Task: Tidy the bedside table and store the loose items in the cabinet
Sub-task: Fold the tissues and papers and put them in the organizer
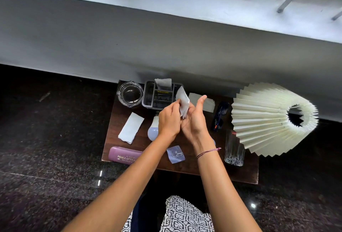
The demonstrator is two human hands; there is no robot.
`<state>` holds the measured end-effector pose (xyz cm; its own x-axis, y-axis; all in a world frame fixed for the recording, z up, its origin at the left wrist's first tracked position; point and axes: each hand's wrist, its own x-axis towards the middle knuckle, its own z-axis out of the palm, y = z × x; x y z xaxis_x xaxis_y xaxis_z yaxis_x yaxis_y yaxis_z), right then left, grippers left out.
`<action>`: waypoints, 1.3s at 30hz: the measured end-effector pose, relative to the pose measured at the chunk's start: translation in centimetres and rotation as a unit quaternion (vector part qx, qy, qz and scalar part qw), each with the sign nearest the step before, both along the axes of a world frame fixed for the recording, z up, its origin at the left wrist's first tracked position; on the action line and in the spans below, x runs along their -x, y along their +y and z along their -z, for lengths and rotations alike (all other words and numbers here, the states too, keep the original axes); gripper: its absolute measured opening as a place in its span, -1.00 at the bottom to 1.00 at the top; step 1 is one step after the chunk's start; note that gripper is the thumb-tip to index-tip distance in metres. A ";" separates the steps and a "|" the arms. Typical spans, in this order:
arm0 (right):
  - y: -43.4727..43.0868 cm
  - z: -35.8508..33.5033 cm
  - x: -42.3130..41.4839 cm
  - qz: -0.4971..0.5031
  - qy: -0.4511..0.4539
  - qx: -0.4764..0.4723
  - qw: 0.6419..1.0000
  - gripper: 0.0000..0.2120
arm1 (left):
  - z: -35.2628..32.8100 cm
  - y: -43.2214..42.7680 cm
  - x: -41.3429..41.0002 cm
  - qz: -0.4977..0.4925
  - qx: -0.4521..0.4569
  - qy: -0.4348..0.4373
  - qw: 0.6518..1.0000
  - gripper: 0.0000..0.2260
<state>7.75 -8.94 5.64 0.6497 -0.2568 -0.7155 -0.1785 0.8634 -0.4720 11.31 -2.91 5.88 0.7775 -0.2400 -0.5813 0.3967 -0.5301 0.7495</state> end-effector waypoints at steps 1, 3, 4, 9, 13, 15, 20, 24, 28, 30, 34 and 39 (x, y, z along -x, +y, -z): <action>0.0 0.1 -0.1 -0.008 0.003 0.008 1.000 -0.19 | 0.0 -0.1 0.0 -0.008 0.005 0.007 1.000 -0.66; -0.2 0.4 -0.4 -0.022 0.008 0.022 0.999 -0.20 | 0.0 -0.3 -0.2 -0.006 -0.002 0.012 1.000 -0.60; -0.3 0.5 -0.5 -0.027 0.012 0.027 0.999 -0.21 | 0.0 -0.4 -0.4 -0.003 -0.009 0.014 1.000 -0.57; -0.4 0.9 -1.4 -0.045 0.056 0.058 0.996 -0.29 | 0.5 -0.9 -1.2 0.010 -0.048 0.034 0.998 -0.56; -0.3 1.1 -1.9 -0.051 0.087 0.065 0.993 -0.40 | 1.0 -1.1 -1.7 0.014 -0.056 0.048 0.997 -0.60; -0.2 1.1 -2.0 -0.049 0.092 0.068 0.992 -0.42 | 1.2 -1.2 -1.9 0.013 -0.058 0.048 0.997 -0.60; -0.2 1.3 -2.2 -0.046 0.088 0.065 0.993 -0.43 | 1.5 -1.4 -2.3 0.011 -0.060 0.043 0.997 -0.60; -0.2 1.1 -1.9 -0.059 0.086 0.060 0.993 -0.35 | 1.6 -1.3 -2.5 0.003 -0.068 0.032 0.997 -0.62; 0.0 0.9 -1.7 -0.051 0.086 0.054 0.994 -0.35 | 1.6 -1.5 -2.4 0.006 -0.071 0.040 0.997 -0.64; 0.0 0.8 -1.5 -0.051 0.083 0.058 0.994 -0.35 | 1.5 -1.5 -2.3 0.001 -0.069 0.040 0.997 -0.64; -0.3 0.5 -0.9 -0.048 0.073 0.084 0.993 -0.35 | 1.1 -1.6 -1.9 -0.008 -0.087 0.008 0.996 -0.64; -0.9 0.6 0.5 -0.002 0.055 0.105 0.993 -0.41 | -0.1 -2.0 -0.3 -0.021 -0.076 -0.097 0.992 -0.65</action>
<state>7.28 -9.87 5.04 0.5725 -0.4060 -0.7123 -0.2418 0.7466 -0.6198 11.59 -4.92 6.03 0.8856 -0.1259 -0.4471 0.2771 -0.6292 0.7261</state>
